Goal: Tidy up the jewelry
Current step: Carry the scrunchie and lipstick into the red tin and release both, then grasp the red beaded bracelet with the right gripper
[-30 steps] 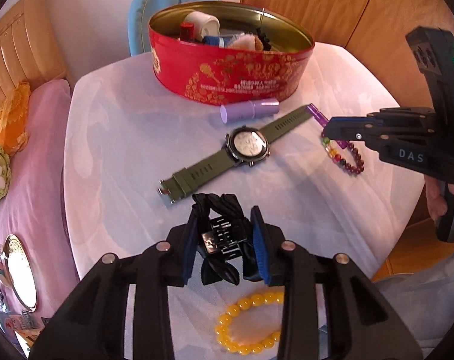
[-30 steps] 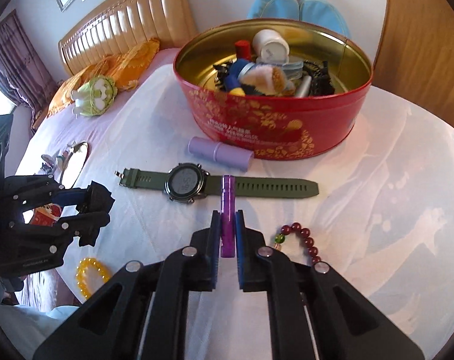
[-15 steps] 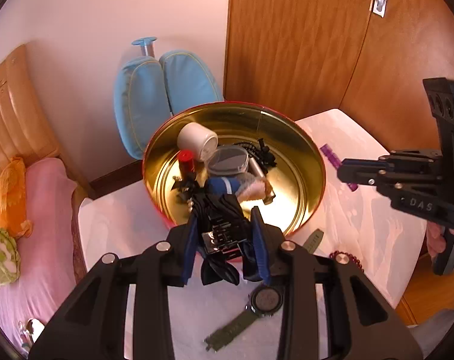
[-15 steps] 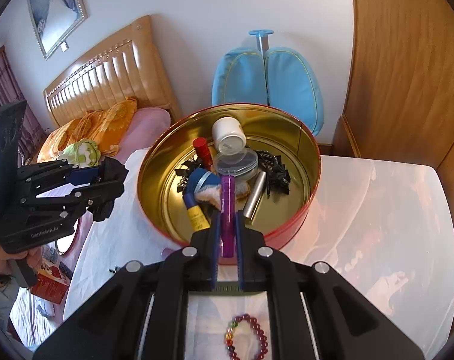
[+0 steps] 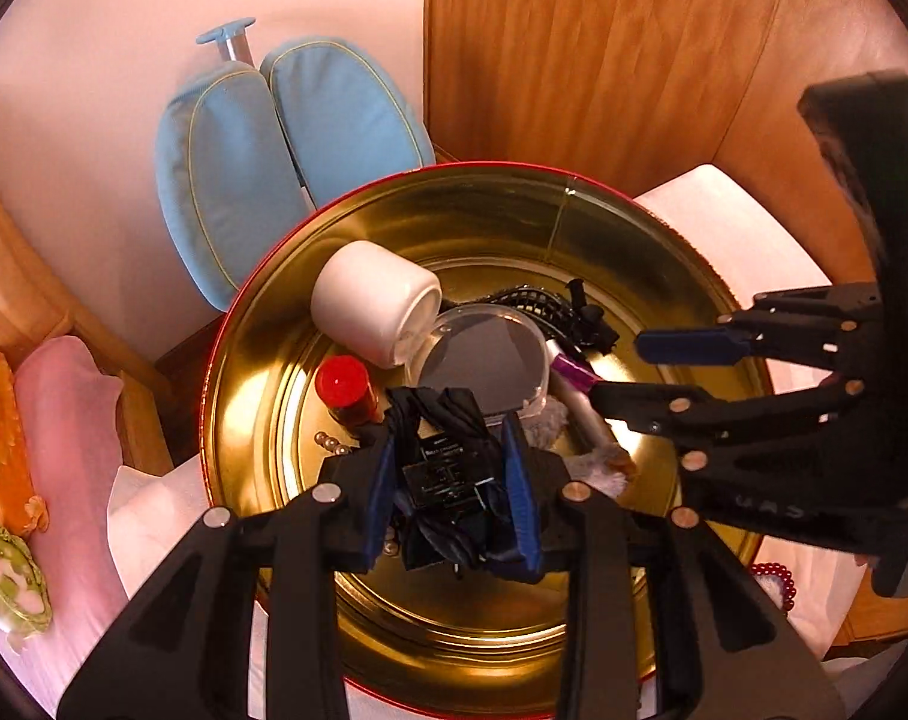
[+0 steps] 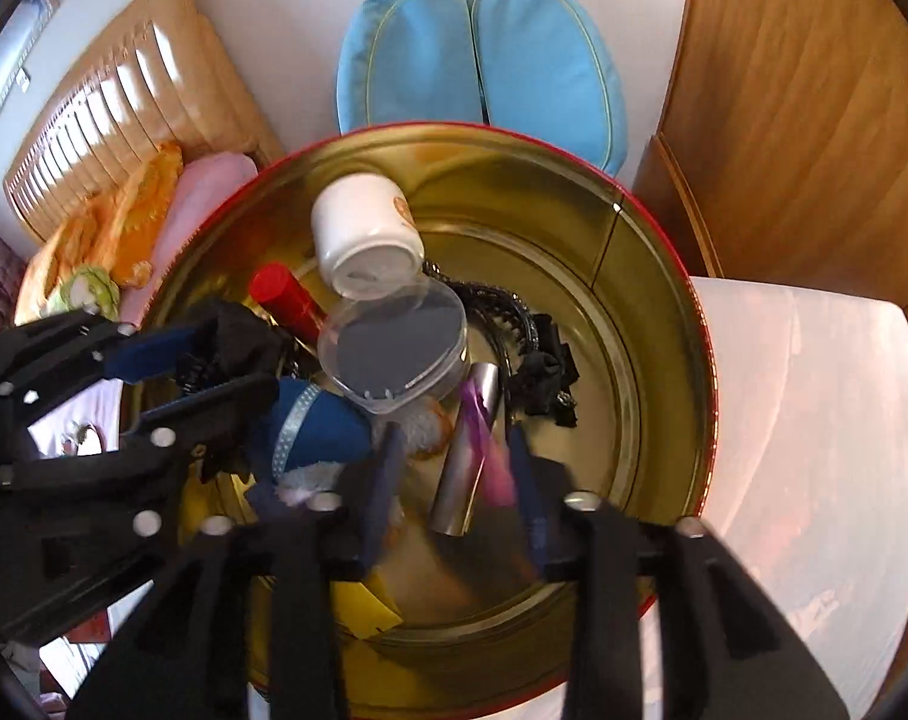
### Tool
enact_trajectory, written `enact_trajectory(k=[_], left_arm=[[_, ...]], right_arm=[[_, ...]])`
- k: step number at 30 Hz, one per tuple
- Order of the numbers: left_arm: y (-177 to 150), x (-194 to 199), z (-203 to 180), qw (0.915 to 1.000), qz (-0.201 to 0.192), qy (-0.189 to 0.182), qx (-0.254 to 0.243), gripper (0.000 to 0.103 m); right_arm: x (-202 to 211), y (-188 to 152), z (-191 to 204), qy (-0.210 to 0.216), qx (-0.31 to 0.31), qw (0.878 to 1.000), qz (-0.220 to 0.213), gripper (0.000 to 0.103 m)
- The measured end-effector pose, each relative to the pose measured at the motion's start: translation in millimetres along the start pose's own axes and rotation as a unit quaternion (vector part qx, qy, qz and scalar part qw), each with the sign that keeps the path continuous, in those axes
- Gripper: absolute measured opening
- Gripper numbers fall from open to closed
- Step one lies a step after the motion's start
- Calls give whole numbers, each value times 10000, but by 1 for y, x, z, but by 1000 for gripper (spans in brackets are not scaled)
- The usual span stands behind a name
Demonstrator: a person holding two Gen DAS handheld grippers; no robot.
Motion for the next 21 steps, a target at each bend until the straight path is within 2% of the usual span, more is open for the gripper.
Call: enact_trajectory(k=[4, 6, 8, 10, 13, 15, 18, 21], left_arm=[[-2, -13, 7, 9999, 140, 53, 75, 35], [-1, -16, 8, 9997, 192, 123, 118, 40], [-1, -17, 8, 9995, 191, 213, 110, 57], [-3, -15, 8, 9993, 192, 296, 77, 62], [-7, -8, 8, 9991, 189, 389, 31, 79], [-11, 1, 7, 9992, 145, 381, 5, 80], [-21, 13, 3, 9987, 137, 491, -51, 87], [-31, 25, -4, 9984, 46, 543, -139, 88]], right_arm=[[4, -3, -2, 54, 70, 9999, -51, 53], [7, -6, 1, 61, 170, 9998, -72, 67], [9, -9, 4, 139, 253, 9995, -103, 76], [13, -11, 5, 215, 284, 9993, -143, 78], [17, -13, 7, 381, 234, 9988, -177, 84], [25, -16, 6, 500, 221, 9982, -253, 91], [41, -21, 8, 696, 279, 9963, -420, 96], [57, -31, 9, 838, 369, 9941, -577, 98]])
Point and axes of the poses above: each gripper's, at about its wrist camera, not at the fingertips, and x roughly against the way its jaws point, z to its left, y to its top, the point moved 8 cm from there along -x, roughly the way its jaws point, and after that the axes turned 9 degrees about -x, right-handed, at the moved point
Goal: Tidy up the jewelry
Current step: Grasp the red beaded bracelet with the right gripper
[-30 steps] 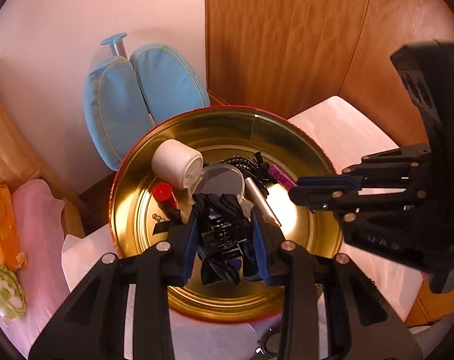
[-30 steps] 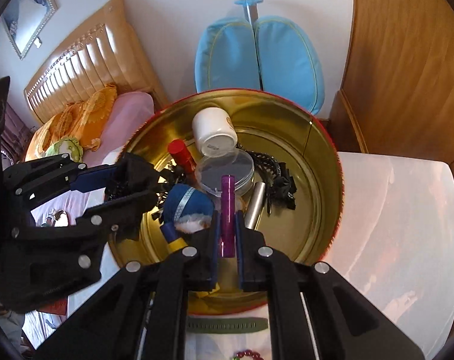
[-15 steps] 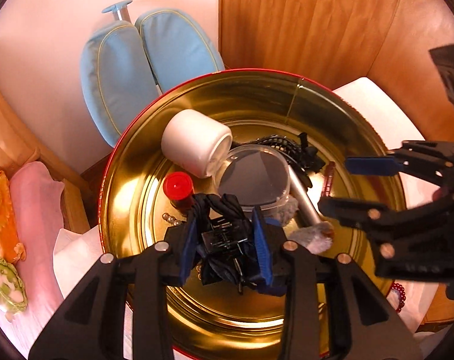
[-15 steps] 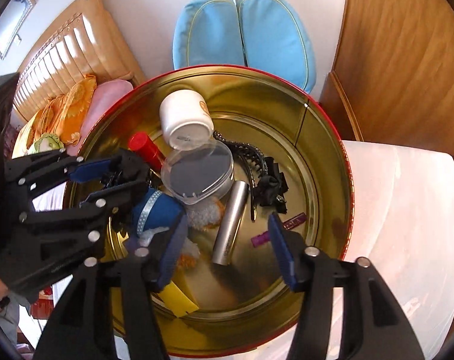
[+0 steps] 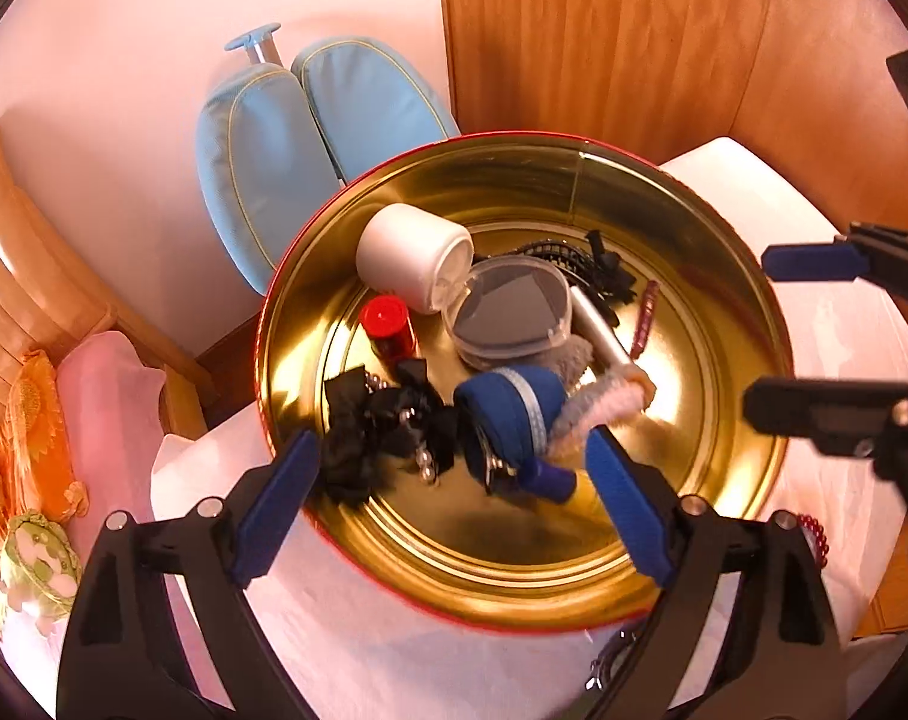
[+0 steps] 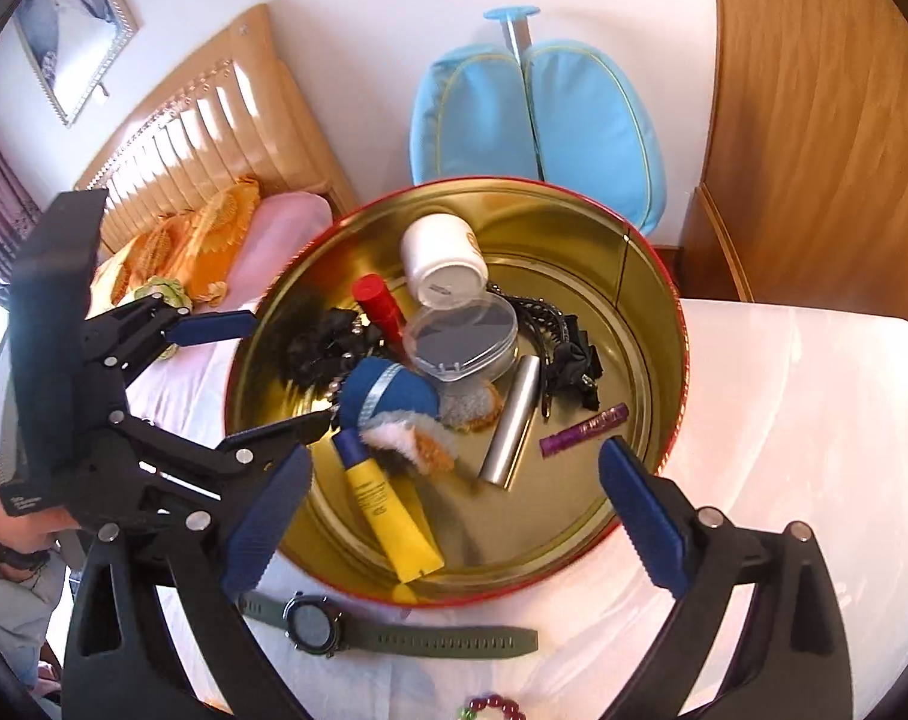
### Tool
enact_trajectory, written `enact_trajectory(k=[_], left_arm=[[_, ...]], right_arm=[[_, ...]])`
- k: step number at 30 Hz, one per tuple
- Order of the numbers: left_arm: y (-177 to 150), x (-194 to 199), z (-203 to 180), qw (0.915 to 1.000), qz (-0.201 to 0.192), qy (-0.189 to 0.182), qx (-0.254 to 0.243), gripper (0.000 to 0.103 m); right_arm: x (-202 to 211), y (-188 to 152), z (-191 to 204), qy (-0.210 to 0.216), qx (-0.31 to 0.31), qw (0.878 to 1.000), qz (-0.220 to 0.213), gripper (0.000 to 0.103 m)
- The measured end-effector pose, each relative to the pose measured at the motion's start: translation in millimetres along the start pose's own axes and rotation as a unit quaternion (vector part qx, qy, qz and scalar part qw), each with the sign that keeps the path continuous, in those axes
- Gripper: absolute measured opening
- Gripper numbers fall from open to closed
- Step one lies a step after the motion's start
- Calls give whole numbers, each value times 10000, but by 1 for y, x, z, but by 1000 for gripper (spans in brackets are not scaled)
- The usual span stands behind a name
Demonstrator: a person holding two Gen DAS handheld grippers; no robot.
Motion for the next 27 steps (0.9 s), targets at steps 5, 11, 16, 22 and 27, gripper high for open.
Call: enact_trajectory(k=[5, 11, 16, 22, 27], left_arm=[[-24, 16, -20, 9999, -44, 11, -125, 92], [-56, 41, -39, 9998, -133, 0, 119, 93], [-87, 55, -60, 9999, -10, 100, 65, 93], [-131, 61, -92, 9996, 231, 78, 116, 93], [-160, 64, -126, 9993, 319, -173, 100, 93]], right_arm=[[25, -24, 0, 109, 63, 9998, -123, 99], [34, -67, -11, -156, 251, 9995, 90, 99], [35, -111, -18, -167, 322, 9985, 398, 99], [34, -152, -31, -565, 694, 9945, 542, 99], [32, -171, -47, -826, 766, 9920, 564, 99]])
Point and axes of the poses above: each gripper's, at about its wrist camera, not at the fingertips, and x roughly against the way its jaws point, z to its left, y to its top, the point moved 8 cm from there along -x, roughly the way its jaws point, and after that the axes turned 9 degrees about -x, right-handed, at the moved point
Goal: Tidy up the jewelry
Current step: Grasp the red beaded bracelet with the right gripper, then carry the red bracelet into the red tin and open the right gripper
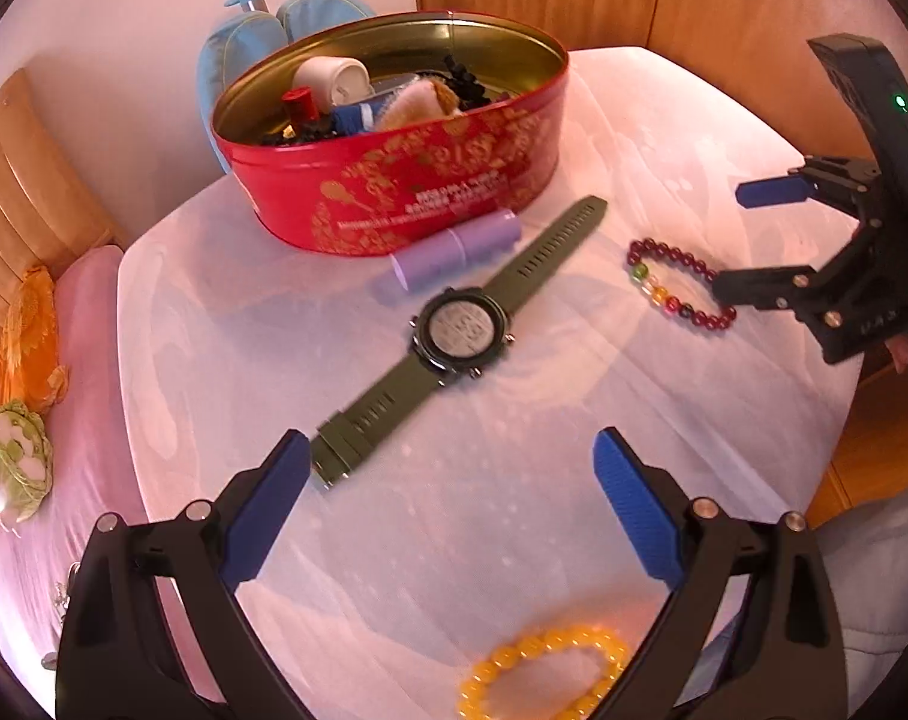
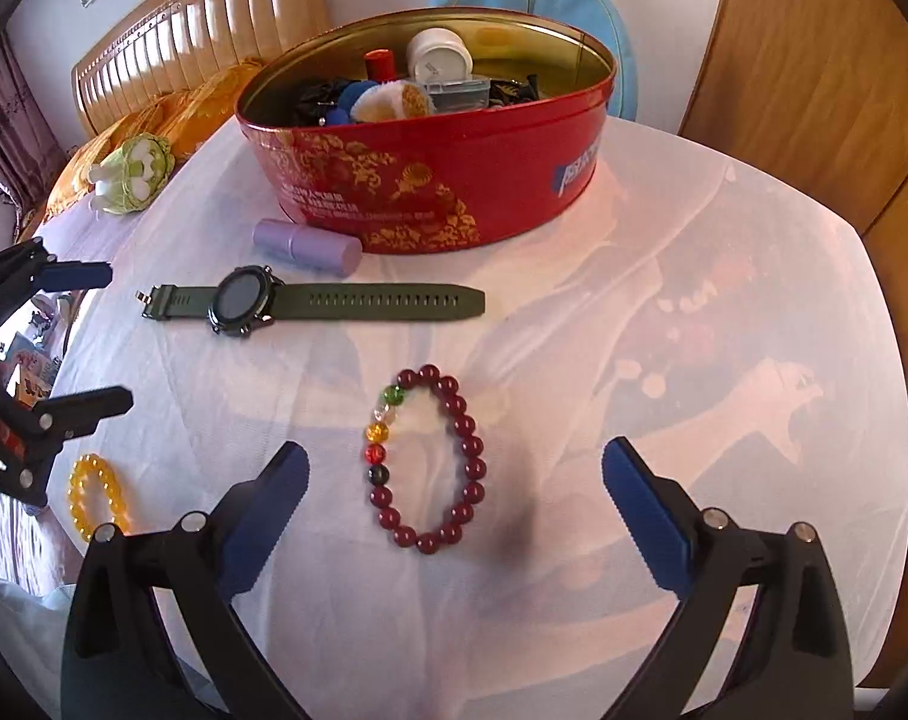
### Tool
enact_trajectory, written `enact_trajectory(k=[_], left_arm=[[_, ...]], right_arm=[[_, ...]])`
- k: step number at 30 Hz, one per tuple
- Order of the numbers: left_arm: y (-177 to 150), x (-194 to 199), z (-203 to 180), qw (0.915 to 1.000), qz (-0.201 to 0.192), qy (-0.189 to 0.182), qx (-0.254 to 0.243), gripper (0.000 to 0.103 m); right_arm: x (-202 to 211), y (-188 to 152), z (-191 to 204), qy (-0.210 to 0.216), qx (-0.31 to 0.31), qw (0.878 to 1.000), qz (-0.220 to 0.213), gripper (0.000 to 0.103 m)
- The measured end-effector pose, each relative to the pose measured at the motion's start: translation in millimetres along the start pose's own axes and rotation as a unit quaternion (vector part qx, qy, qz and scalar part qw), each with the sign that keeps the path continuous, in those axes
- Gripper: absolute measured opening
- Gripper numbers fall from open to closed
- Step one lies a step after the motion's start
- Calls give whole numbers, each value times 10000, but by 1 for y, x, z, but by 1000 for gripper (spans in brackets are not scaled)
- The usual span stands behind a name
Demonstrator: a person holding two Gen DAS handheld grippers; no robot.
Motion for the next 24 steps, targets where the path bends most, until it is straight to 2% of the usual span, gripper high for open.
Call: enact_trajectory(k=[3, 7, 8, 9, 11, 14, 19, 20, 21, 22, 24], left_arm=[[-15, 0, -14, 9998, 107, -160, 76, 93], [-34, 3, -19, 9996, 201, -132, 161, 93], [-38, 4, -17, 9995, 215, -105, 207, 93], [-42, 6, -15, 9994, 228, -57, 256, 93], [-49, 10, -7, 9990, 262, 22, 372, 93], [-57, 17, 2, 9983, 266, 131, 493, 93], [-70, 25, 12, 9968, 316, 287, 678, 93], [-71, 26, 13, 9966, 308, 297, 707, 93], [-72, 26, 13, 9965, 298, 300, 723, 93], [-72, 27, 13, 9965, 284, 291, 731, 93], [-69, 29, 11, 9966, 232, 271, 736, 93]], right_arm=[[-2, -4, -7, -64, -103, 9999, -59, 99], [-2, -5, -14, -233, -146, 9995, -126, 98], [-3, -5, -14, -252, -129, 9995, -156, 95], [-4, -5, -13, -271, -107, 9995, -156, 79], [-11, -9, -13, -317, -77, 9995, -20, 62], [-19, -13, -9, -236, -47, 9997, 49, 62], [-22, -19, 3, -109, 160, 9998, 40, 44], [-22, -20, 3, -98, 157, 9998, 44, 38], [-21, -19, 3, -109, 175, 9998, 36, 21], [-21, -19, 3, -100, 192, 9998, 50, 10], [-21, -20, 4, -75, 188, 9997, 101, 11]])
Point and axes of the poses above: each gripper's, at about its wrist camera, not at the fingertips, and x roughly against the way its jaws point, z to its left, y to its top, the point moved 8 cm from there along -x, roughly the way its jaws point, and after that the axes turned 9 degrees about -x, right-handed, at the moved point
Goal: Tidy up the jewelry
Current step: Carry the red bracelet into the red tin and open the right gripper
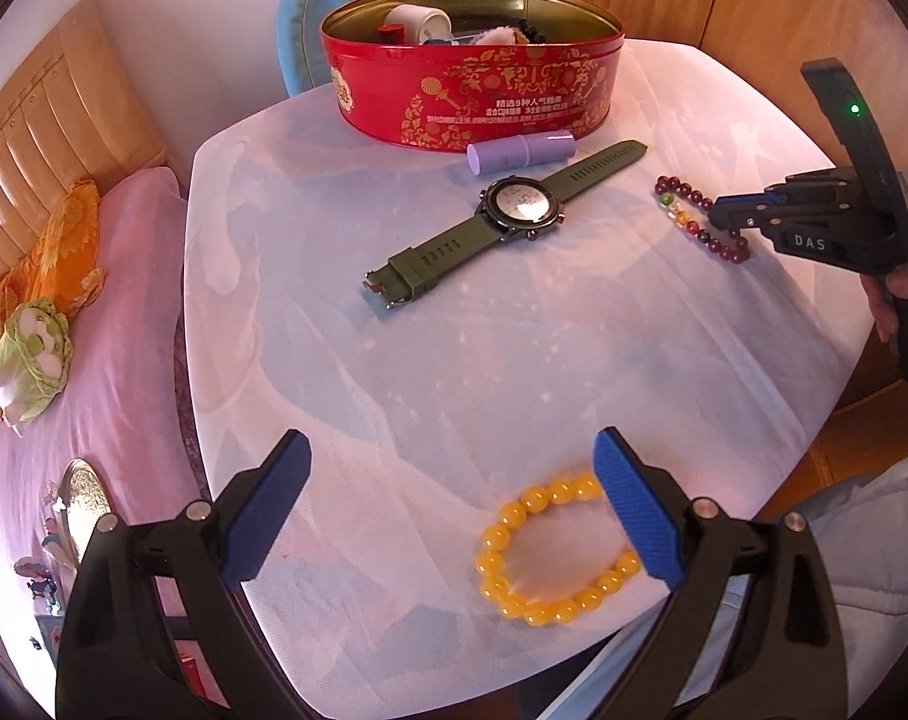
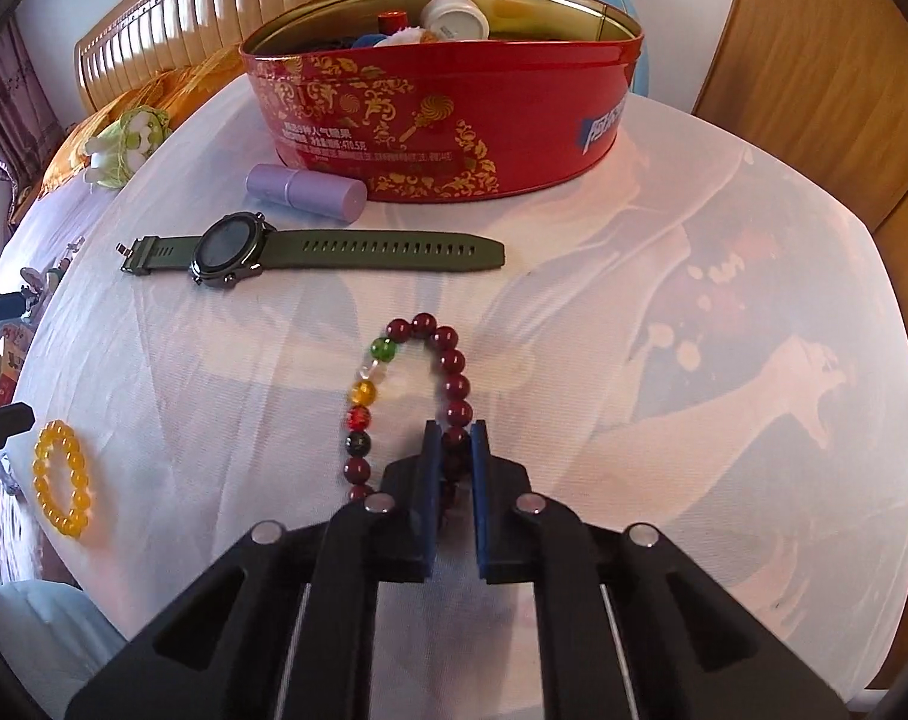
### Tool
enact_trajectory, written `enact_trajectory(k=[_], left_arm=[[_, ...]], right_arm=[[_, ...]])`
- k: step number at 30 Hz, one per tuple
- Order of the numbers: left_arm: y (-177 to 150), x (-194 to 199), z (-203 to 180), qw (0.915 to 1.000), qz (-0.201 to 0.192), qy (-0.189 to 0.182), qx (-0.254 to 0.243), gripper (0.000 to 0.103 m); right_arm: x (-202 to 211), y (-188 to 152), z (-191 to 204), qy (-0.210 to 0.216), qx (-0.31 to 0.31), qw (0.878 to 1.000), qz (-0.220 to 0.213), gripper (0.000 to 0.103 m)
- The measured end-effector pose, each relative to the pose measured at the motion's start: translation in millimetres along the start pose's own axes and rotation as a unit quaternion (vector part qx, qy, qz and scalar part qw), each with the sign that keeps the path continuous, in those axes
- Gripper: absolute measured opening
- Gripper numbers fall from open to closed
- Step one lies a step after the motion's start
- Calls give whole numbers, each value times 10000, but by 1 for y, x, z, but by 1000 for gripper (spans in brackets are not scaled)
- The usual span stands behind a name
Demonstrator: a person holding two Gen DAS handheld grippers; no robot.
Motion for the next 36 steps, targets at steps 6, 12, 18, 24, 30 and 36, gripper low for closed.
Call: enact_trajectory(k=[6, 12, 18, 24, 30, 36], left_arm=[[22, 3, -3, 9997, -194, -81, -95, 93], [63, 1, 0, 9982, -446, -170, -369, 93], [131, 10, 12, 9932, -942, -250, -643, 93], [211, 24, 39, 9850, -1489, -98, -869, 93], [249, 0, 66, 9848, -1507, 30, -862, 93], [242, -27, 83, 9875, -1411, -158, -681, 93]], right_arm=[[21, 15, 6, 152, -61, 9997, -173, 11], [66, 47, 17, 244, -8, 9973, -696, 11], [106, 88, 18, 192, 36, 9924, -1219, 11], [132, 149, 27, 167, 117, 9847, -1730, 11], [99, 205, 38, 14, 172, 9867, -1619, 11], [23, 213, 37, -182, 46, 9971, -739, 11]])
Point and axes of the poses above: each gripper's, at about its wrist camera, not at the fingertips, and x roughly against the way its jaws point, z to its left, y to its top, the point moved 8 cm from there along -x, roughly the way its jaws point, and after that the axes turned 9 degrees about -x, right-handed, at the moved point
